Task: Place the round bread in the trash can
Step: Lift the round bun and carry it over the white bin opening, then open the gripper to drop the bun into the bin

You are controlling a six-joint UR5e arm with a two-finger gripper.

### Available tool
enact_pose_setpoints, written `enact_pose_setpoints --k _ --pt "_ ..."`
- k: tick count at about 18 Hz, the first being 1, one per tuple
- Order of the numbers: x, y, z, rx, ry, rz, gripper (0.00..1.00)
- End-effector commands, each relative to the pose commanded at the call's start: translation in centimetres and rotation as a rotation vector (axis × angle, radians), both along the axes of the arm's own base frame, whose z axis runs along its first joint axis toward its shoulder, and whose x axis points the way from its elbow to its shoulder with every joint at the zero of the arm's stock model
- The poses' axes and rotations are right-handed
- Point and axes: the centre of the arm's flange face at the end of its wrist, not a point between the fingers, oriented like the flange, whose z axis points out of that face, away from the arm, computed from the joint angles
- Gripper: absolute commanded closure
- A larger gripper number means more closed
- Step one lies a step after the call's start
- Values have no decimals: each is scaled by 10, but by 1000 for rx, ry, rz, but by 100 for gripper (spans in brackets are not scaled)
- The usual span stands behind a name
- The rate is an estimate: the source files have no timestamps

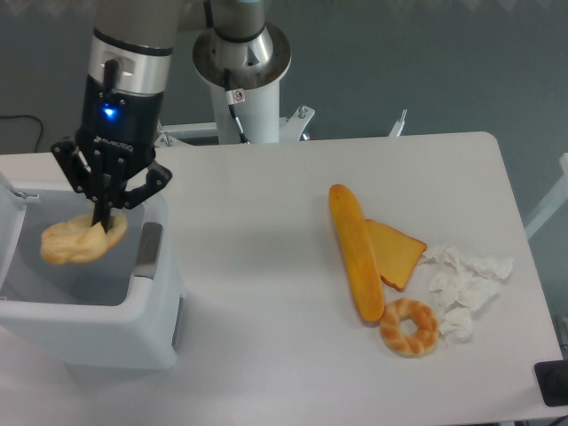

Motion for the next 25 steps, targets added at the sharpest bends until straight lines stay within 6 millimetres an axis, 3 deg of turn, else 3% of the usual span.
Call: enact_pose_setpoints --k 2,6,10,13,22,25 --pt "6 3 -3 -4 -2 -12 87" --pt "8 6 -7 -11 -4 -20 73" --pt "8 7 -7 -7 4 -29 39" --pt "8 7 -7 -7 4 -29 31" --pt "10 5 -4 -1 8 -30 23" --pt "9 3 0 4 25 -41 3"
